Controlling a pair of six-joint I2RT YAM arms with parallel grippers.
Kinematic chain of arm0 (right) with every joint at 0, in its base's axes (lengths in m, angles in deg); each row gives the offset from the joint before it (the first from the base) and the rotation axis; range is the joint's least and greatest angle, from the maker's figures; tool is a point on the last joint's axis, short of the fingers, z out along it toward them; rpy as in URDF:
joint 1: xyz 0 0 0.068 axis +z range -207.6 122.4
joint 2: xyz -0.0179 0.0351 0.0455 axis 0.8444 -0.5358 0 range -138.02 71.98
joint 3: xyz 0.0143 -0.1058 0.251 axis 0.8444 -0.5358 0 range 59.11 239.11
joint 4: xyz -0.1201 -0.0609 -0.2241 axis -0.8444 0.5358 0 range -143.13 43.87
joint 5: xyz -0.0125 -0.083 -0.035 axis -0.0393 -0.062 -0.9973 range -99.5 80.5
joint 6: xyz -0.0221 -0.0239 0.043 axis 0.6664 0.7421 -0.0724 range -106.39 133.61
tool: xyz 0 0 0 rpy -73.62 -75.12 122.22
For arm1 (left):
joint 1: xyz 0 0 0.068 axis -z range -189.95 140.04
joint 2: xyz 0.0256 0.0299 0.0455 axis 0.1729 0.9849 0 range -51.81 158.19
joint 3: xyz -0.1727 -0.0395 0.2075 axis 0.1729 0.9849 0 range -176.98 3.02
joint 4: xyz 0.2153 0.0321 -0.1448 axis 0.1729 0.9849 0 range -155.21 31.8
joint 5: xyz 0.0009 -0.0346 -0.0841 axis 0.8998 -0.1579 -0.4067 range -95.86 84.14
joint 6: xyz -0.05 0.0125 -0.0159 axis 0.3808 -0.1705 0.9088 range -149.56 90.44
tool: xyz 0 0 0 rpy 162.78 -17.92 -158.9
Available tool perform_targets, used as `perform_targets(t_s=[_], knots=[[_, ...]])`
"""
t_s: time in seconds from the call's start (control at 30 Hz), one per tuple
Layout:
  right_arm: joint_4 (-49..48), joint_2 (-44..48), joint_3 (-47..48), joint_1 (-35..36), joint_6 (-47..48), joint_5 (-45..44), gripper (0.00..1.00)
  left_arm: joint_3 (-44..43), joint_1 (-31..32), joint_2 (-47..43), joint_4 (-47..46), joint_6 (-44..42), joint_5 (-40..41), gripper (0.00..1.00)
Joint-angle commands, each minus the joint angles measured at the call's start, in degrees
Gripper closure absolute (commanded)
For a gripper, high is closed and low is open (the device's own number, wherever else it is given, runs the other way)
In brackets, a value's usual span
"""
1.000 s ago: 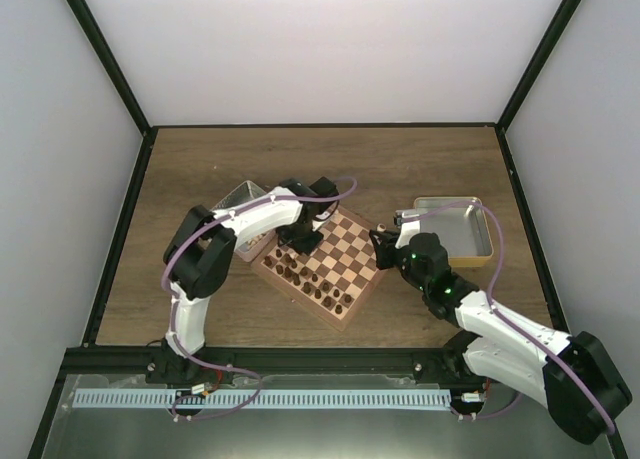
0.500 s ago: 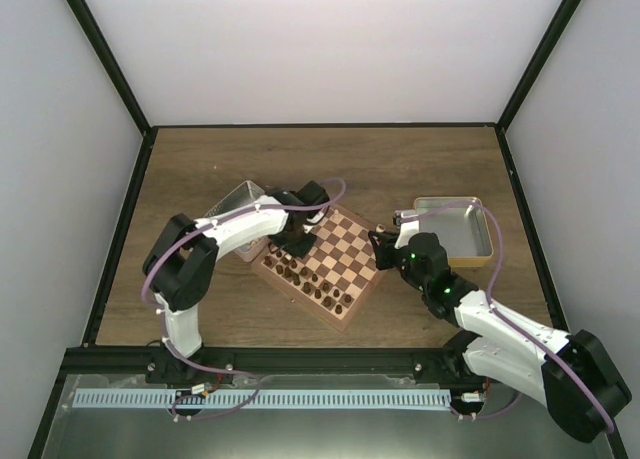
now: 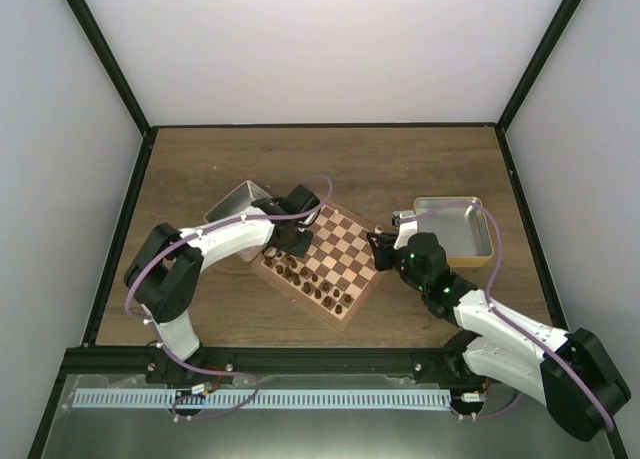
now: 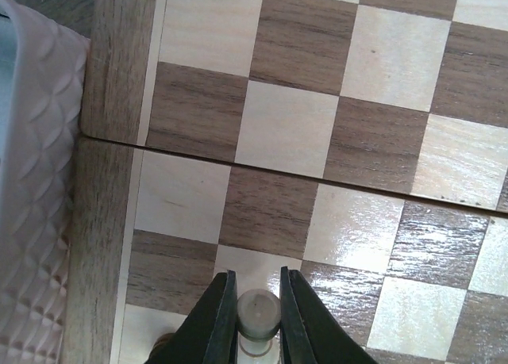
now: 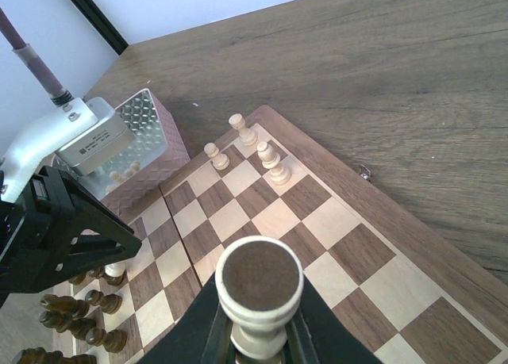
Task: Set up the chess pieces on the board
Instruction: Pick up the chess piece from the chessboard.
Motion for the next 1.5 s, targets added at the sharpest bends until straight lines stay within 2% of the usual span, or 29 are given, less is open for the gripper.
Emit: perform_targets(t_s=[0.0,0.33,0.73,1.13,1.47], knots=[[-0.8,0.3,1.0,0.1,-0.6,0.3,0.89,1.4,-0.2,-0.7,-3.2,1.7,-0.3,0.95],[-0.7,-0.2,1.3,0.1,-0.6,0.8,0.89,5.5,-0.1,-2.4,-6.9,3.1,0.7,0.95],[-0.5,-0.8,1.6,0.1,-0.7,1.5,0.89,17.7,-0.1,-11.7,-20.9,6.3,0.6,0.96],[-0.1,-1.3,2.0,0.1,-1.0,2.1,0.89,21.8,-0.2,-12.9,-28.1,6.4,-1.4,0.95],[-0.2,-2.1,2.6,0.1,-1.0,2.8,0.89,29.8,-0.1,-16.9,-38.1,8.5,-2.6,0.96]])
